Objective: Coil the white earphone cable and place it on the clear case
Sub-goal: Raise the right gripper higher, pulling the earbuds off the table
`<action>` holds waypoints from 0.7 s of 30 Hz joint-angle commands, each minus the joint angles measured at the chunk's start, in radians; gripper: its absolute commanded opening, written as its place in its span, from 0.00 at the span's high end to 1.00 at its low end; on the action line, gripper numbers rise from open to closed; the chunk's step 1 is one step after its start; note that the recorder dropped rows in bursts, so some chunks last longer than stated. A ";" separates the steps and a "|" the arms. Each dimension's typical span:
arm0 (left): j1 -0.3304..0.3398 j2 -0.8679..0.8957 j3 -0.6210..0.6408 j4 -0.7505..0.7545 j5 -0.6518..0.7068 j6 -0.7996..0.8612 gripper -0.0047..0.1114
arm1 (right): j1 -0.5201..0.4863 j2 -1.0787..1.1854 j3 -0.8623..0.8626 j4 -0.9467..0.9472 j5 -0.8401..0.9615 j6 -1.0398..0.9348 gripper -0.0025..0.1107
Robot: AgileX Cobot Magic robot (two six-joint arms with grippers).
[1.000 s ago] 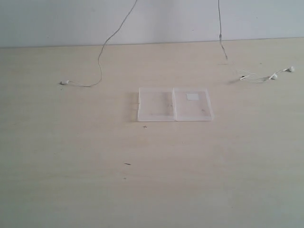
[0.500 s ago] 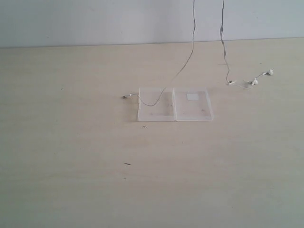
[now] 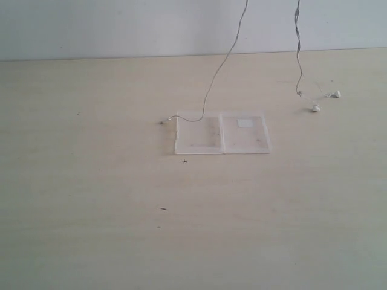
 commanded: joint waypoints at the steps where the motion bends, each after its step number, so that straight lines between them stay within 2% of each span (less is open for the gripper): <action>1: 0.002 -0.004 -0.002 0.000 -0.006 -0.005 0.96 | -0.003 -0.024 -0.005 0.004 0.014 -0.011 0.98; 9: 0.002 -0.004 -0.002 0.000 -0.006 -0.005 0.96 | -0.003 -0.053 0.122 -0.024 -0.062 -0.011 0.98; 16: 0.002 -0.004 -0.002 0.000 -0.006 -0.005 0.96 | -0.003 -0.097 0.121 -0.046 -0.048 0.008 0.98; 21: 0.002 -0.004 -0.002 0.000 -0.006 -0.005 0.96 | -0.003 -0.162 0.121 -0.046 0.025 0.008 0.98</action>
